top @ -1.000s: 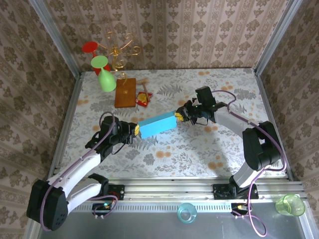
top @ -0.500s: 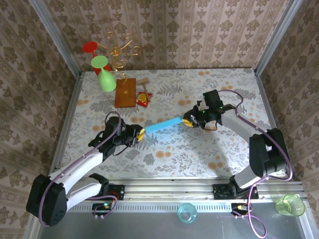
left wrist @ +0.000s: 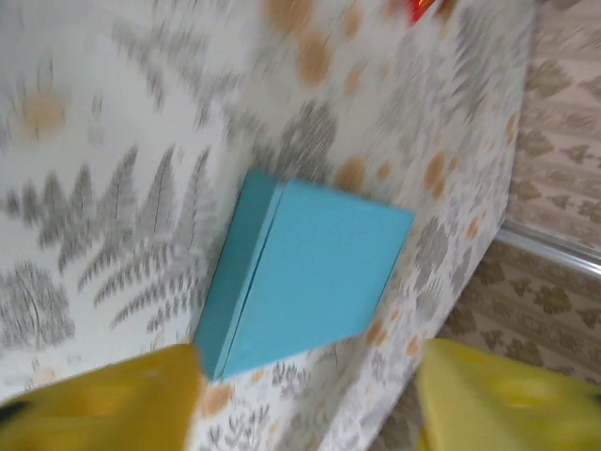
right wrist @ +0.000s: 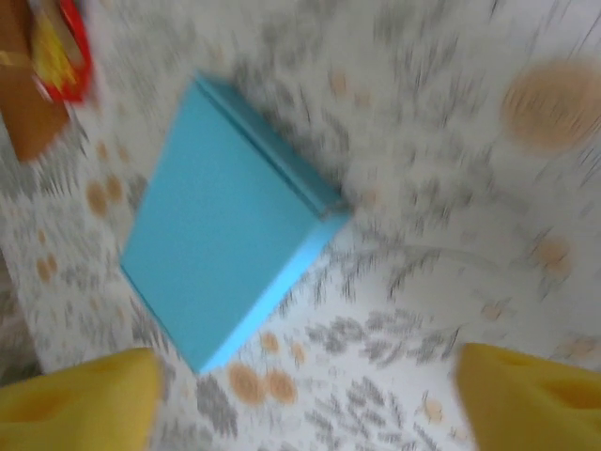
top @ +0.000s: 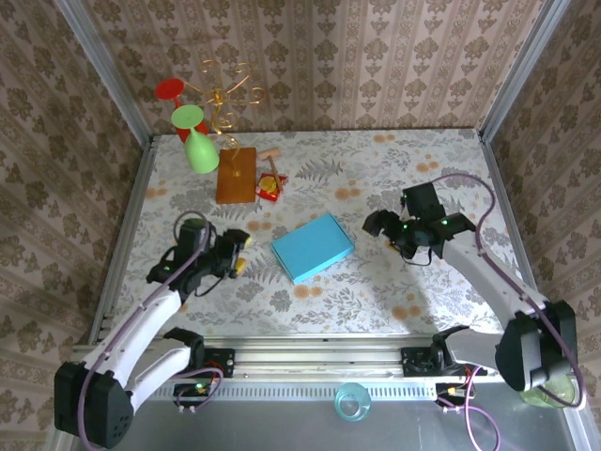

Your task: Fold the paper box

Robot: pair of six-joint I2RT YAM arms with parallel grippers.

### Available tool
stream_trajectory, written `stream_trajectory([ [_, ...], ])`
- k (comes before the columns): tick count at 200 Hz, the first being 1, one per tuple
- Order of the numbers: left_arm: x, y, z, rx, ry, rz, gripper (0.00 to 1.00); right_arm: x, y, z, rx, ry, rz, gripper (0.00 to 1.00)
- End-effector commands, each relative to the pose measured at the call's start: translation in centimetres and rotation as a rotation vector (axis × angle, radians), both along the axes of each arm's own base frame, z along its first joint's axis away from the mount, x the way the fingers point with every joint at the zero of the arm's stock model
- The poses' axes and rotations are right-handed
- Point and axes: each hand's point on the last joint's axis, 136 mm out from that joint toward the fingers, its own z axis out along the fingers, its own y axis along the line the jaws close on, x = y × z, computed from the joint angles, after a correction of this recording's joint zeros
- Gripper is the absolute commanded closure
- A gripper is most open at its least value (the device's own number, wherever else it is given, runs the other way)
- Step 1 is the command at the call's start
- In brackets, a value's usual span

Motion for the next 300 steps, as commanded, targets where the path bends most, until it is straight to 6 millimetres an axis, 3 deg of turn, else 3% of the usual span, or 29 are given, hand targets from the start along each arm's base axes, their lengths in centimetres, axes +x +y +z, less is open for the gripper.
stream_trajectory([
  [1,0.6,4.7,3.4,0.326,-0.154,-0.015,0.0,1.4,-6.0,4.3,-0.262,-0.192,-0.183,0.0],
  [18,0.0,10.3,3.9,0.644,-0.129,0.094,0.0,1.6,-10.4,6.0,-0.441,-0.289,-0.357,0.0],
  [28,-1.4,14.6,3.7,0.834,-0.048,0.244,0.0,1.3,-13.3,5.9,-0.561,-0.308,-0.487,0.0],
  [40,-3.2,18.6,4.2,1.026,0.029,0.416,0.0,2.9,-13.9,5.8,-0.685,-0.449,-0.432,0.0],
  [45,-2.8,19.5,4.7,1.121,-0.002,0.421,0.0,3.3,-14.2,5.8,-0.737,-0.509,-0.421,0.0],
  [58,1.4,18.3,4.7,1.375,-0.199,0.155,0.0,3.6,-15.2,5.2,-0.829,-0.594,-0.437,0.0],
  [67,2.6,18.2,3.4,1.434,-0.246,0.099,0.0,4.2,-15.3,4.4,-0.888,-0.617,-0.388,0.0],
  [86,3.9,18.1,-1.2,1.371,-0.222,-0.079,0.0,5.4,-15.0,0.6,-0.916,-0.496,-0.24,0.0],
  [105,5.8,17.3,-3.7,1.293,-0.239,-0.191,0.0,6.8,-13.6,-2.9,-0.867,-0.459,-0.124,0.0],
  [123,8.3,15.8,-4.2,1.261,-0.403,-0.189,0.0,8.2,-12.2,-3.9,-0.81,-0.57,-0.103,0.0],
  [132,9.0,16.0,-4.6,1.26,-0.446,-0.167,0.0,9.0,-11.6,-3.9,-0.808,-0.583,-0.054,0.0],
  [148,11.1,16.5,-3.6,1.248,-0.529,-0.119,0.0,10.5,-10.9,-4.5,-0.834,-0.596,0.045,0.0],
  [166,13.1,16.4,-2.8,1.268,-0.63,-0.118,0.0,10.9,-11.8,-5.0,-0.786,-0.638,0.023,0.0],
  [179,13.6,16.0,-2.9,1.289,-0.691,-0.125,0.0,10.5,-12.9,-5.6,-0.719,-0.669,-0.019,0.0],
  [189,13.2,15.9,-4.7,1.29,-0.716,-0.109,0.0,9.9,-13.3,-6.1,-0.718,-0.693,-0.044,0.0],
  [196,13.3,16.0,-4.1,1.327,-0.785,-0.068,0.0,9.8,-13.3,-5.7,-0.722,-0.74,-0.061,0.0],
  [207,12.7,16.4,-5.1,1.308,-0.703,-0.081,0.0,9.4,-13.4,-5.8,-0.722,-0.723,-0.062,0.0],
  [300,13.8,16.2,-4.8,1.345,-0.68,-0.097,0.0,10.1,-13.3,-6.1,-0.749,-0.687,-0.055,0.0],
])
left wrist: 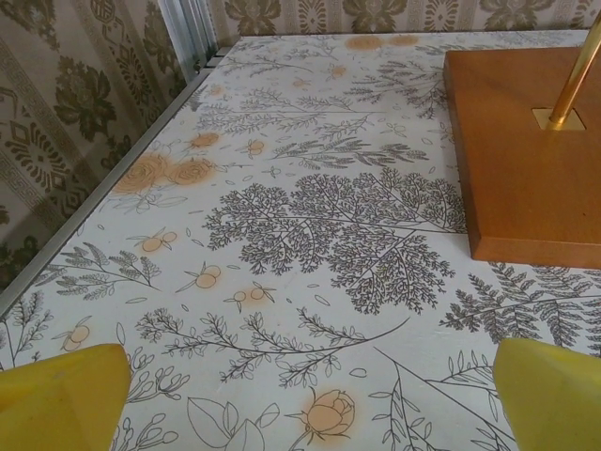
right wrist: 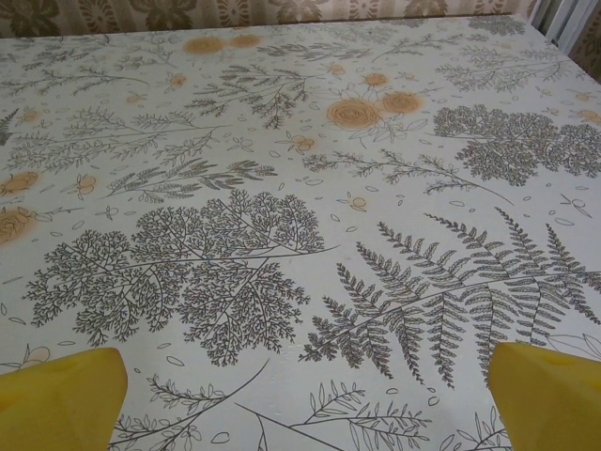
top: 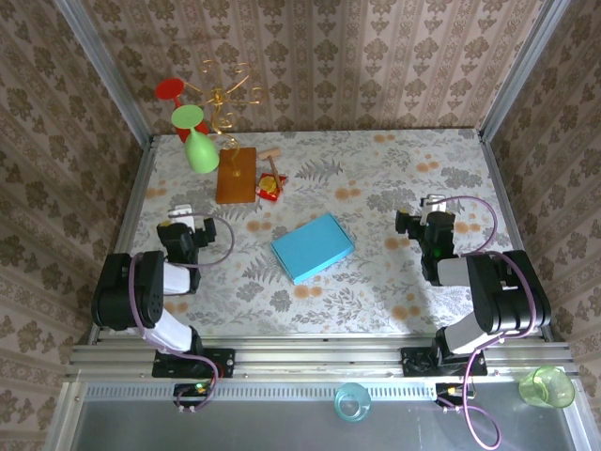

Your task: Fold the paper box

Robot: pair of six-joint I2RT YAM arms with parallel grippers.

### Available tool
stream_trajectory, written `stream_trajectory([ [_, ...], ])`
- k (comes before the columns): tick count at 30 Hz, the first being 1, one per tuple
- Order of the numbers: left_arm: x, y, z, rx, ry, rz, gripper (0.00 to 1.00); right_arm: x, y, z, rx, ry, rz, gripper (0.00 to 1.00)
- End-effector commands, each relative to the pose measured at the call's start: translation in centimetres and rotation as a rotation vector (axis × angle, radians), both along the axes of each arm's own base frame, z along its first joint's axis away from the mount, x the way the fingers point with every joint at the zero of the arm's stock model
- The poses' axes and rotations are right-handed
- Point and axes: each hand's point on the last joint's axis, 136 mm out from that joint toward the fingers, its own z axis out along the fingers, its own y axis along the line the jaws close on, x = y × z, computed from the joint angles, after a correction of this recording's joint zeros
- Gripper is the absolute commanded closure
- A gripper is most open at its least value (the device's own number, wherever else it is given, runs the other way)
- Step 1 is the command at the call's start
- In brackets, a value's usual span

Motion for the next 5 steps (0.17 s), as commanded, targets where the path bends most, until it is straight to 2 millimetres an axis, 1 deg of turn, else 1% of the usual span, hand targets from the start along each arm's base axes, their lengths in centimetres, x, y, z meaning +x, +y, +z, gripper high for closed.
stream_trajectory([
  [1,0.82,-0.13,1.65,0.025,-0.049,-0.003,0.0,1.0,0.2,1.38,-0.008,-0.049,0.003,0.0],
  [5,1.22,-0.39,1.47,0.035,-0.024,-0.012,0.0,0.86,0.18,1.5,-0.012,-0.057,0.002,0.0],
])
